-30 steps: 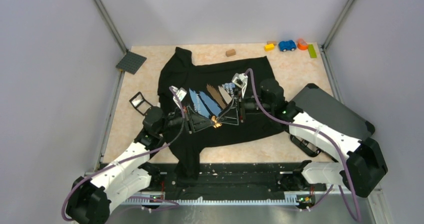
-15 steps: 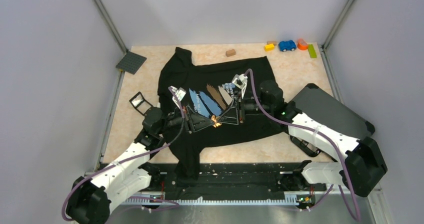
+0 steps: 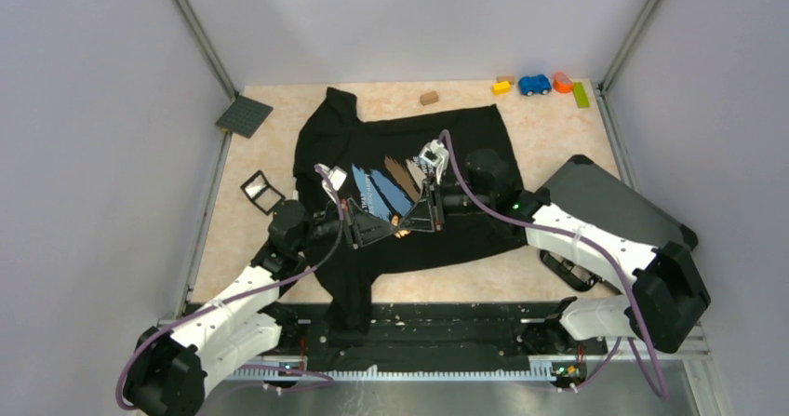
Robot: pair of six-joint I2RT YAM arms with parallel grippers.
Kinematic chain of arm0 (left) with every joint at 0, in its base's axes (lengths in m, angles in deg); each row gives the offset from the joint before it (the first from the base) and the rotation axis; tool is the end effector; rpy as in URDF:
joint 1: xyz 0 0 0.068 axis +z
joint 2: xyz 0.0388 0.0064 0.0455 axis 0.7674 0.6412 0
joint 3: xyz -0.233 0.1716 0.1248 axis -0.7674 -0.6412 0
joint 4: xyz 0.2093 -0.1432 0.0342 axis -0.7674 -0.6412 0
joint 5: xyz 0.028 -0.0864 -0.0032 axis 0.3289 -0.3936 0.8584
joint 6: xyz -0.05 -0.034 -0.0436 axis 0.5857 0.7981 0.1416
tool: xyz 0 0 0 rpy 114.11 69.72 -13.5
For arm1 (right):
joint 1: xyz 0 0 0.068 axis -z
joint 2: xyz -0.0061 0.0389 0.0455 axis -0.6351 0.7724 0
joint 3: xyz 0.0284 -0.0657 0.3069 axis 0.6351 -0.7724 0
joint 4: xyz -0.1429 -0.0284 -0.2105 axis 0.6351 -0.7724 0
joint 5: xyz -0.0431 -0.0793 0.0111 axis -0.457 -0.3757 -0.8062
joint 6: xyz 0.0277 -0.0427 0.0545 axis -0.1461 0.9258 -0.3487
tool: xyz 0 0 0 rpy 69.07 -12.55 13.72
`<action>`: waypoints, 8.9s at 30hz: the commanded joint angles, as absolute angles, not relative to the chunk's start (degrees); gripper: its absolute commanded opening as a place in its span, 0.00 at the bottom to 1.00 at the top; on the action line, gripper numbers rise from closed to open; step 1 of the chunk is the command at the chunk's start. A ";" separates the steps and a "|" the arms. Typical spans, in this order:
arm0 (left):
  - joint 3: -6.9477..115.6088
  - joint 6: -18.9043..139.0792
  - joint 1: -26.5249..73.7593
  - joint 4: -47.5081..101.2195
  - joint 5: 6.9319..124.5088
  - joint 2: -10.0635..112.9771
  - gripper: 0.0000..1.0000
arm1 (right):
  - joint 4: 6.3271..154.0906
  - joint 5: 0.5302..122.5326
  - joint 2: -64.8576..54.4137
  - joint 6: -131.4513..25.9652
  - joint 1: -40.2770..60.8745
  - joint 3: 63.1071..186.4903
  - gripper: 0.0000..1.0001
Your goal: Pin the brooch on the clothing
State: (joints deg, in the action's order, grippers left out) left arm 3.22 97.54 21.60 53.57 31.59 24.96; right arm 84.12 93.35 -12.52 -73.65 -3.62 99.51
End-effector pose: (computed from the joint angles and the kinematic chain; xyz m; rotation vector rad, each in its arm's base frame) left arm 0.1357 -0.1218 0.2886 0.3540 1.7769 -1.5830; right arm 0.1864 0.2286 0.3266 -0.7901 1.9822 1.4424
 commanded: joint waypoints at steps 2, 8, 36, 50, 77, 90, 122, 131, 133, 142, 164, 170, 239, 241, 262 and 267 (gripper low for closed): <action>5.69 97.55 20.43 57.89 28.82 24.16 0.00 | 83.88 86.45 -12.76 -70.90 -4.64 101.21 0.19; 6.98 93.44 20.41 48.28 35.75 24.10 0.00 | 79.36 81.47 -15.91 -66.25 -4.19 104.72 0.35; 26.10 75.24 43.74 4.63 53.68 27.57 0.00 | 76.02 64.15 -9.66 -71.65 3.48 104.25 0.52; 26.39 70.13 47.27 4.76 58.49 27.93 0.00 | 84.03 55.24 8.04 -69.22 -8.48 108.71 0.50; 25.30 71.70 56.36 4.88 51.25 26.91 0.00 | 80.89 48.36 38.96 -54.37 -21.10 137.98 0.39; 25.15 71.89 57.14 4.89 50.42 27.25 0.00 | 80.89 47.17 41.82 -51.22 -22.01 136.98 0.38; 11.05 89.76 57.32 20.12 42.08 20.93 0.00 | 89.51 59.54 21.77 -61.99 -16.37 120.44 0.44; 7.26 91.82 57.32 23.56 34.30 18.99 0.00 | 99.27 86.18 10.30 -64.84 -8.44 108.96 0.48; 7.34 90.93 57.32 23.70 28.14 19.48 0.00 | 101.32 90.65 8.60 -66.06 -7.45 108.21 0.49; 7.21 91.68 57.24 24.31 14.11 16.76 0.00 | 104.38 105.30 8.81 -69.14 -6.37 110.48 0.52; 7.30 89.82 57.15 24.27 11.03 15.29 0.00 | 105.85 117.32 15.21 -71.06 -9.19 115.98 0.51; 4.71 93.16 57.15 31.68 13.35 16.25 0.00 | 106.94 118.43 13.30 -73.01 -9.19 113.97 0.51; -2.46 96.61 54.69 28.18 38.72 20.57 0.00 | 101.43 94.22 8.81 -69.43 -7.76 115.46 0.48; -1.85 95.55 54.72 25.64 44.08 19.05 0.00 | 99.60 87.34 8.46 -67.36 -8.22 114.64 0.48; -5.43 90.96 54.75 23.16 57.49 16.81 0.00 | 86.44 57.09 31.11 -54.98 -17.57 128.59 0.38; -6.48 90.17 54.70 26.79 55.38 19.83 0.00 | 86.34 56.32 32.96 -54.16 -18.57 129.63 0.38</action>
